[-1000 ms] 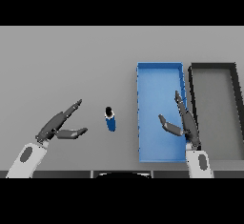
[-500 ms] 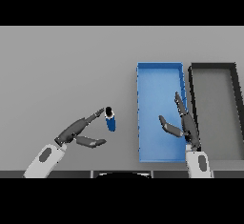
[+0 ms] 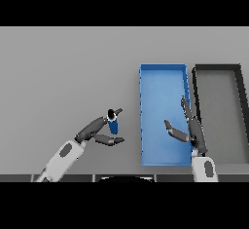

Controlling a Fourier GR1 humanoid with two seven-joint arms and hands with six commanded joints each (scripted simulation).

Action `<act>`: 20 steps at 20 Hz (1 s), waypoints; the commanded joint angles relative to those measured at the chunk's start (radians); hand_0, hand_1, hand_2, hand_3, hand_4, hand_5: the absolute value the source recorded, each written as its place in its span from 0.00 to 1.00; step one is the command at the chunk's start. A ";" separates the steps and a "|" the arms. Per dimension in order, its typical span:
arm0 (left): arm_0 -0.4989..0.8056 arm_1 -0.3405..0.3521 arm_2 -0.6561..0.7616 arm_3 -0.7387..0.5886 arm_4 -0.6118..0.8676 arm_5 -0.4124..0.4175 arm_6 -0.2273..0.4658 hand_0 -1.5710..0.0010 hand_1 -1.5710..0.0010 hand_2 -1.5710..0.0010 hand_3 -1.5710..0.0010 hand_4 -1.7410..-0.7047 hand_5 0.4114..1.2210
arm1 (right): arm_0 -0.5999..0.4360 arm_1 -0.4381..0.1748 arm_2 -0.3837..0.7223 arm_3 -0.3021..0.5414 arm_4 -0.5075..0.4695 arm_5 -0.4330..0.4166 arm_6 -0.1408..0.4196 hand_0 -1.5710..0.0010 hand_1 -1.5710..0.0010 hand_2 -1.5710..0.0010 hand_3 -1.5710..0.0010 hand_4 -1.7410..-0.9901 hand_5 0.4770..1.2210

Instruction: Pick up the blue pipe and place it into the blue bin.

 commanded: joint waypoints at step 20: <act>-0.015 -0.153 0.001 -0.044 0.067 0.068 -0.136 0.04 0.03 0.03 0.09 0.03 0.97 | -0.015 0.002 0.001 0.008 0.007 -0.003 0.009 1.00 1.00 1.00 1.00 0.66 0.20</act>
